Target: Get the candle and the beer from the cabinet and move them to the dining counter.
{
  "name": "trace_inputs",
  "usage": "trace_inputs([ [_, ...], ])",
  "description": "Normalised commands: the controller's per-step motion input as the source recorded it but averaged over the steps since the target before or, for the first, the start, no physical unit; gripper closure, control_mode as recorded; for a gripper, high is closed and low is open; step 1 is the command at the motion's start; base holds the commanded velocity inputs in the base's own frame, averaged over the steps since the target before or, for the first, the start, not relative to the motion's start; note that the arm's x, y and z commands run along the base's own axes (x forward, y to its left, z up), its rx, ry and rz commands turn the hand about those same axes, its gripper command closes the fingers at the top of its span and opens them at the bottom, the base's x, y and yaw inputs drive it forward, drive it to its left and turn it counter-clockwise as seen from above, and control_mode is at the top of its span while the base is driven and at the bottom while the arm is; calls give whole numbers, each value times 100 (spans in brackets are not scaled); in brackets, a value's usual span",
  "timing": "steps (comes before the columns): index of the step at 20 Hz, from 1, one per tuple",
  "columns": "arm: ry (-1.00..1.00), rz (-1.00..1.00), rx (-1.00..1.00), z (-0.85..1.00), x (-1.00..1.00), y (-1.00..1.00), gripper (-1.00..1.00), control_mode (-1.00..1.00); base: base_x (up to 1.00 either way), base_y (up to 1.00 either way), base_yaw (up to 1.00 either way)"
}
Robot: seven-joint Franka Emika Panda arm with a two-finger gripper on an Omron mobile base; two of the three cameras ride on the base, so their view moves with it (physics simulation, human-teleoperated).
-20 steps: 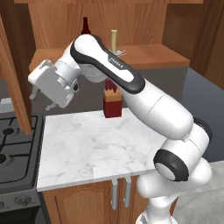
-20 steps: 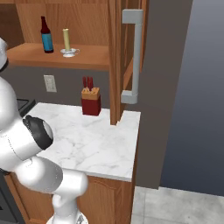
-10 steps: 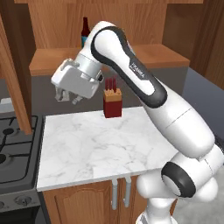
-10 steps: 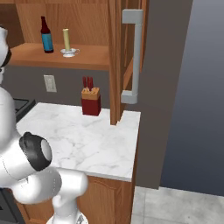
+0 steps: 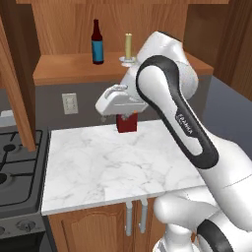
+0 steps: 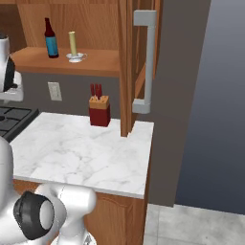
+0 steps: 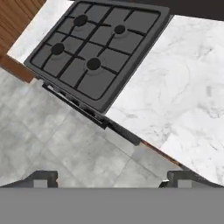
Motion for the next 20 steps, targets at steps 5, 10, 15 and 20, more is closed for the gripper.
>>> trace_inputs([
  [5,-24,-30,-12,0,0,-70,-100,-100,0,0,0],
  [10,-24,-29,-9,22,0,-50,-100,-100,0,0,0],
  [15,-24,-23,-6,39,5,-50,-100,-100,0,0,0],
  [20,-27,-18,-5,46,8,-49,-100,-100,0,0,0],
])
